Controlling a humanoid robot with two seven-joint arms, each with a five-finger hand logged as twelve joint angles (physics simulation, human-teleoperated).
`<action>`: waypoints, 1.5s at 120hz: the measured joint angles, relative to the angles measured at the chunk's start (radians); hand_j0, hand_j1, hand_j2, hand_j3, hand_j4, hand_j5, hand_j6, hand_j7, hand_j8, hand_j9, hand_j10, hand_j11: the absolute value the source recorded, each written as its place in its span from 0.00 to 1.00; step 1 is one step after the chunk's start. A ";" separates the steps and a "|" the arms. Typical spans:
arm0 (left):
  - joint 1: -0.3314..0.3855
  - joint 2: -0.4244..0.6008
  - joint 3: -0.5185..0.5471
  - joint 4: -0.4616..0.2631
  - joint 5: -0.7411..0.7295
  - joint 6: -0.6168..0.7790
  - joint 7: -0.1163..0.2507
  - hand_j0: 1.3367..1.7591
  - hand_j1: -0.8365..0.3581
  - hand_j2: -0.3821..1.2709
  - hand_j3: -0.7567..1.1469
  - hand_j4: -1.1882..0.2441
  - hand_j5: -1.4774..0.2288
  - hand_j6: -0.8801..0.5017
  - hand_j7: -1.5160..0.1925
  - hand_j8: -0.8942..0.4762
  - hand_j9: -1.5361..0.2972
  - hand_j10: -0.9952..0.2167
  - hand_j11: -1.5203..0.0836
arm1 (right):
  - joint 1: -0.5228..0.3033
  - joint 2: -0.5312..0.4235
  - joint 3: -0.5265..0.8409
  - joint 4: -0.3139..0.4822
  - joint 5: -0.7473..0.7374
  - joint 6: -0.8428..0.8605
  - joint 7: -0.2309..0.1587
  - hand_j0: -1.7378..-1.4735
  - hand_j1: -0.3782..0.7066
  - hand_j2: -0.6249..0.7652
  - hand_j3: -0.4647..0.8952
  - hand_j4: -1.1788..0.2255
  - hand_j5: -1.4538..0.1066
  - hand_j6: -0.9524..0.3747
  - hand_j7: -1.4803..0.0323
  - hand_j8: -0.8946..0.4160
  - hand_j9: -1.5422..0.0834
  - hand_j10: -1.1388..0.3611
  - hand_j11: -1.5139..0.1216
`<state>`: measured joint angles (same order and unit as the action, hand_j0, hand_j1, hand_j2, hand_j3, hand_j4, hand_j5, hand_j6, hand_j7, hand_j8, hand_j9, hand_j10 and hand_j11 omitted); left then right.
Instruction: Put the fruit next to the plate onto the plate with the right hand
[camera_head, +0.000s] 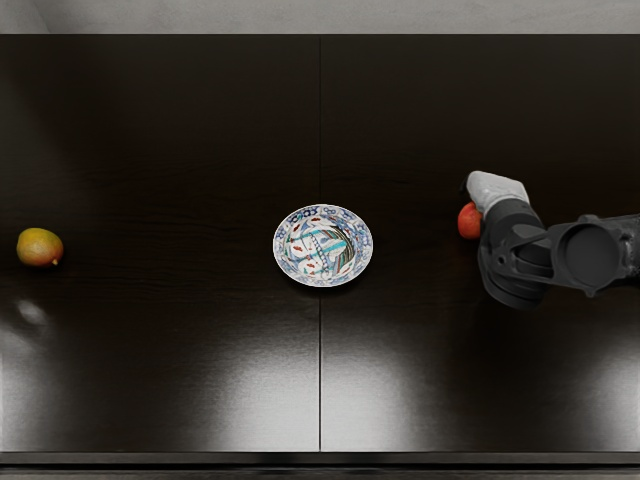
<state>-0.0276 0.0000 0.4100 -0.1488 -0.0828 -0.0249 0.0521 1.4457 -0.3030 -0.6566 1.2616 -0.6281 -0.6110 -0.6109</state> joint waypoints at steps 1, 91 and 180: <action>0.000 0.000 0.000 0.000 0.000 0.000 0.000 0.76 0.76 0.26 0.40 0.67 0.69 0.47 0.71 0.48 0.67 0.63 0.76 | 0.000 0.000 0.000 0.000 0.000 0.000 0.000 0.30 0.40 0.40 0.34 0.60 0.65 0.46 0.69 0.42 0.68 0.53 0.66; 0.000 0.000 0.000 0.000 0.000 0.000 0.000 0.76 0.76 0.26 0.40 0.67 0.69 0.47 0.71 0.48 0.67 0.63 0.76 | 0.002 0.018 -0.003 -0.005 0.001 0.000 0.000 0.31 0.49 0.40 0.34 0.53 0.56 0.38 0.60 0.35 0.59 0.47 0.57; 0.001 0.000 0.000 0.000 0.000 0.000 0.000 0.76 0.76 0.26 0.40 0.67 0.69 0.47 0.71 0.48 0.67 0.63 0.76 | -0.002 0.016 -0.014 -0.005 -0.011 0.002 0.000 0.35 0.54 0.39 0.34 0.44 0.47 0.37 0.50 0.40 0.50 0.38 0.48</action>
<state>-0.0265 0.0000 0.4102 -0.1488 -0.0827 -0.0248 0.0521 1.4437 -0.2866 -0.6711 1.2566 -0.6392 -0.6087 -0.6110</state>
